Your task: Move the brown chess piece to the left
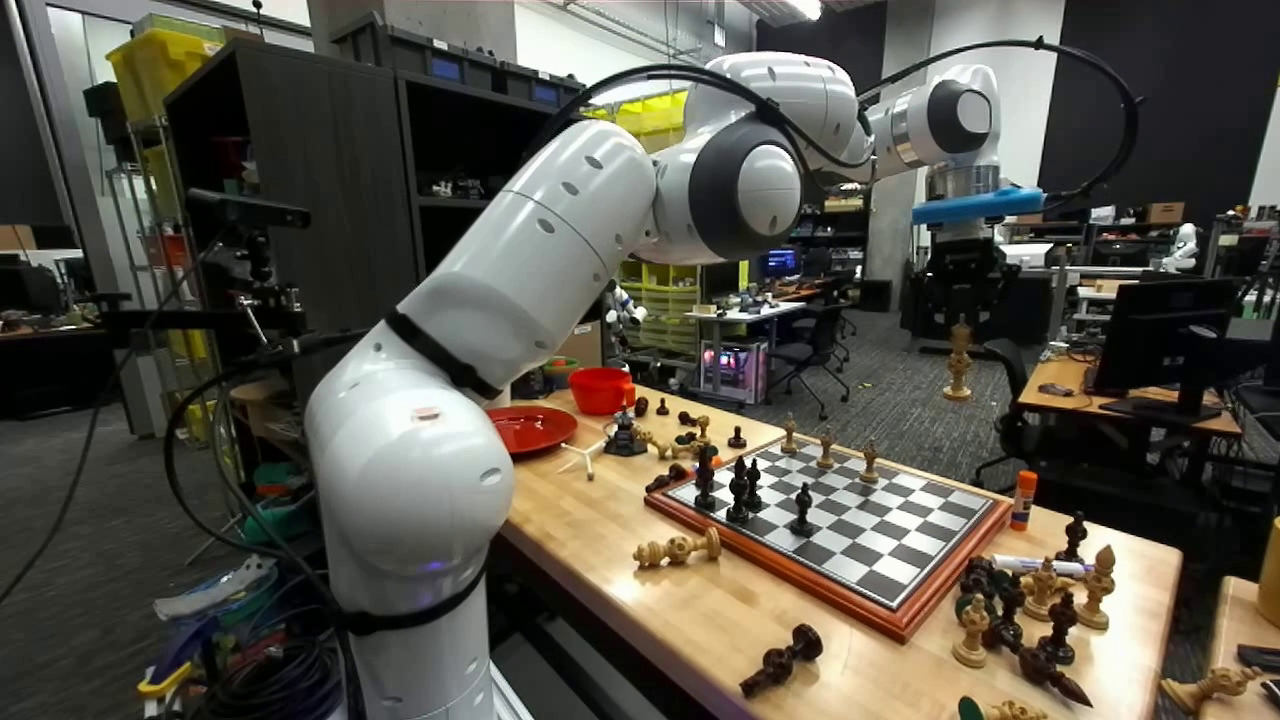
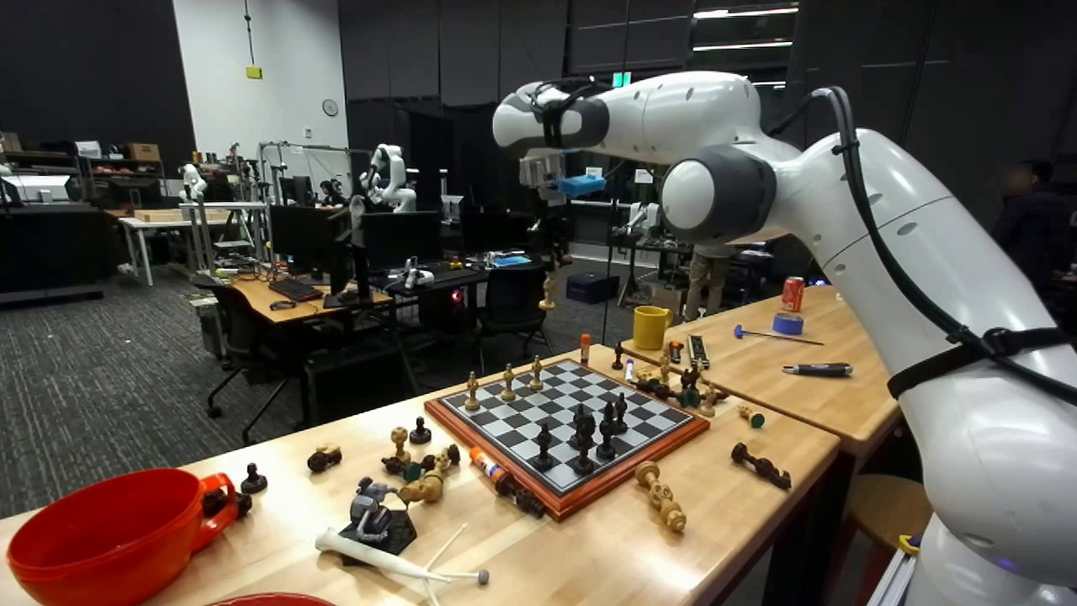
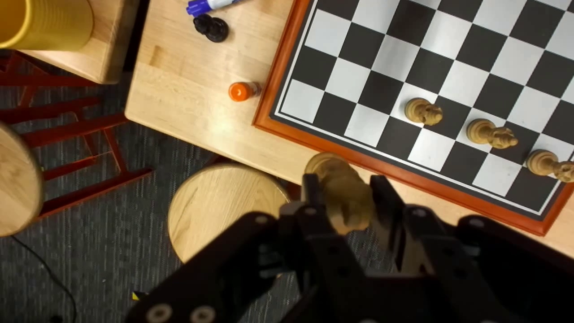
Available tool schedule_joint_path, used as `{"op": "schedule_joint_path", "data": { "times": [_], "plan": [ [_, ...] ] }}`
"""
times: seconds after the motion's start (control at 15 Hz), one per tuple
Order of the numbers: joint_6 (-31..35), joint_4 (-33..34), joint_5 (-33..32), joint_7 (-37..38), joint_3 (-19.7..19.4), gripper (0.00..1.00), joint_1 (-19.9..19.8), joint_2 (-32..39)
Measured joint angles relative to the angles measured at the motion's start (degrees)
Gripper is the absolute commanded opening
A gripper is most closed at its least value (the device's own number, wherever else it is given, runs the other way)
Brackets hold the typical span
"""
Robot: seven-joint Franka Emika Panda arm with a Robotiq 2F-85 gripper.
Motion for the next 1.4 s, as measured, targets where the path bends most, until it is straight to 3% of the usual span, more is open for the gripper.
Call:
{"op": "schedule_joint_path", "data": {
  "times": [1.4],
  "plan": [
    [-0.3,4.0,0.0,-7.1,0.1,0.08,3.7,5.1]
  ]
}}
